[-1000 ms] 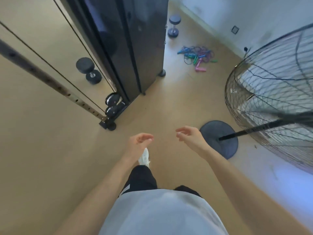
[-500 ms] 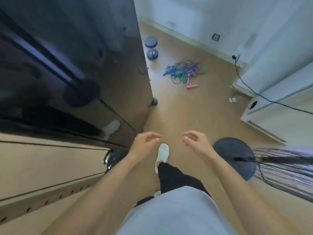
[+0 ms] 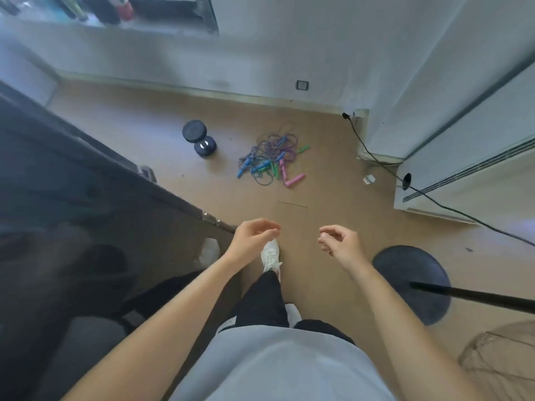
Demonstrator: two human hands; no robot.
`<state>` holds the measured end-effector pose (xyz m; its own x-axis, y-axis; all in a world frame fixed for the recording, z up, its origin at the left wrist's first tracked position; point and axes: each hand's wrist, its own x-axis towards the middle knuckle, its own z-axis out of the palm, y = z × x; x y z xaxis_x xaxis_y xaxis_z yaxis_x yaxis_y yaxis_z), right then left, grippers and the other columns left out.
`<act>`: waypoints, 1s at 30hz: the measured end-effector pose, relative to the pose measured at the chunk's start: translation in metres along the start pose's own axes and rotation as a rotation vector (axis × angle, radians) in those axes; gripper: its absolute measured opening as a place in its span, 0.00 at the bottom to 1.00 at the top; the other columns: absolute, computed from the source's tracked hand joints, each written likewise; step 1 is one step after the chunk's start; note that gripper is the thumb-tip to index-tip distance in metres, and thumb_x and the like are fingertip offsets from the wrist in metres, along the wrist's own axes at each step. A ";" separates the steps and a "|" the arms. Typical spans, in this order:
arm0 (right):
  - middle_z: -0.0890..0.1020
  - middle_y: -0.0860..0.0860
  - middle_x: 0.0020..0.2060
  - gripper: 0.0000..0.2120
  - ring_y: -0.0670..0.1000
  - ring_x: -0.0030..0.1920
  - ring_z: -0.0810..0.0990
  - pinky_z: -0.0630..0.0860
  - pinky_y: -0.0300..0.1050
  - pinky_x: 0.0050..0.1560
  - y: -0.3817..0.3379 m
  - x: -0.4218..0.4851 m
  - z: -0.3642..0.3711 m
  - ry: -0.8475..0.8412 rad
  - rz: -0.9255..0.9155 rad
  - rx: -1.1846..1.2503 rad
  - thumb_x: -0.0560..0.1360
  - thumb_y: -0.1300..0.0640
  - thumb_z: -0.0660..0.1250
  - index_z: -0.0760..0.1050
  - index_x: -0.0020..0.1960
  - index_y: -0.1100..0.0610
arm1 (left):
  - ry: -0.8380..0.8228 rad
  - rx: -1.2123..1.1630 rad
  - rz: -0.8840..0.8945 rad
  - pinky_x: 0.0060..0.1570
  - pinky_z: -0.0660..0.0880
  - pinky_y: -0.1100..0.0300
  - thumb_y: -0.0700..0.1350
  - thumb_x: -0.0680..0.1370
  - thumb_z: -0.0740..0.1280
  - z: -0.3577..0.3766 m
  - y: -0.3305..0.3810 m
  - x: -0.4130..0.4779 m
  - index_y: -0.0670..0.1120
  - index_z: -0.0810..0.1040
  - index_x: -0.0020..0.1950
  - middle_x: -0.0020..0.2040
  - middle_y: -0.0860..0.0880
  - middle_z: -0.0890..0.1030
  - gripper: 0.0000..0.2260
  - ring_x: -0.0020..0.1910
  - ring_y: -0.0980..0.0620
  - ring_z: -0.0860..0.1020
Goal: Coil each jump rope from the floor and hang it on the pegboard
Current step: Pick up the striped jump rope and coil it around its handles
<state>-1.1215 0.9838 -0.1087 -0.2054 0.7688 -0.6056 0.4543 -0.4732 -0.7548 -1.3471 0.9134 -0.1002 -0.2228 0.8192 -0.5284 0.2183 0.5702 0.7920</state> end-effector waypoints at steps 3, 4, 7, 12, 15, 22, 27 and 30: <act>0.84 0.54 0.49 0.07 0.50 0.44 0.84 0.74 0.36 0.41 -0.035 0.050 -0.011 0.067 0.032 -0.024 0.79 0.59 0.65 0.80 0.54 0.55 | -0.068 0.028 0.009 0.45 0.74 0.64 0.45 0.77 0.70 -0.019 0.031 0.083 0.48 0.85 0.53 0.47 0.52 0.86 0.07 0.46 0.56 0.83; 0.84 0.53 0.49 0.07 0.50 0.44 0.84 0.75 0.39 0.44 -0.048 0.066 -0.014 0.085 0.039 -0.031 0.79 0.59 0.65 0.80 0.54 0.54 | -0.087 0.048 0.014 0.46 0.75 0.63 0.45 0.77 0.70 -0.024 0.040 0.109 0.48 0.85 0.54 0.47 0.51 0.86 0.07 0.46 0.56 0.83; 0.84 0.53 0.48 0.07 0.50 0.43 0.84 0.78 0.44 0.49 -0.088 0.116 -0.017 0.112 0.047 -0.031 0.79 0.59 0.65 0.80 0.55 0.55 | -0.132 0.119 0.017 0.53 0.78 0.57 0.46 0.77 0.69 -0.042 0.068 0.184 0.49 0.85 0.54 0.49 0.52 0.86 0.08 0.49 0.54 0.83; 0.85 0.54 0.46 0.07 0.53 0.45 0.84 0.79 0.46 0.50 -0.155 0.208 -0.011 0.112 0.046 -0.039 0.79 0.59 0.66 0.80 0.54 0.55 | -0.178 0.158 0.002 0.56 0.78 0.55 0.46 0.78 0.69 -0.072 0.115 0.282 0.49 0.85 0.54 0.49 0.52 0.85 0.08 0.49 0.54 0.82; 0.85 0.54 0.44 0.06 0.56 0.45 0.84 0.80 0.52 0.54 -0.185 0.276 -0.005 0.106 0.021 -0.042 0.77 0.58 0.67 0.81 0.53 0.54 | -0.220 0.156 -0.030 0.52 0.76 0.58 0.44 0.78 0.68 -0.097 0.135 0.336 0.49 0.85 0.53 0.49 0.51 0.85 0.07 0.49 0.52 0.82; 0.83 0.53 0.42 0.06 0.51 0.39 0.83 0.78 0.43 0.44 -0.251 0.407 0.008 0.044 0.025 -0.015 0.78 0.60 0.67 0.80 0.53 0.56 | -0.190 0.156 -0.067 0.53 0.79 0.57 0.47 0.76 0.70 -0.165 0.176 0.454 0.50 0.86 0.52 0.48 0.51 0.86 0.07 0.50 0.51 0.84; 0.84 0.55 0.47 0.05 0.52 0.43 0.84 0.83 0.57 0.45 -0.278 0.495 0.019 0.099 0.069 0.026 0.77 0.58 0.67 0.79 0.48 0.48 | -0.291 0.221 -0.038 0.57 0.79 0.54 0.45 0.78 0.70 -0.196 0.210 0.554 0.49 0.85 0.53 0.50 0.50 0.86 0.07 0.51 0.50 0.84; 0.84 0.51 0.47 0.04 0.52 0.47 0.84 0.80 0.55 0.54 -0.286 0.551 0.032 0.172 0.111 0.046 0.77 0.55 0.67 0.79 0.49 0.47 | -0.374 0.305 -0.028 0.61 0.78 0.50 0.46 0.76 0.71 -0.205 0.219 0.628 0.49 0.86 0.52 0.49 0.50 0.86 0.07 0.52 0.50 0.84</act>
<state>-1.3918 1.5289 -0.2345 -0.0038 0.7711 -0.6367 0.4249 -0.5751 -0.6991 -1.6344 1.5406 -0.1960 0.1121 0.7369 -0.6666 0.4982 0.5387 0.6794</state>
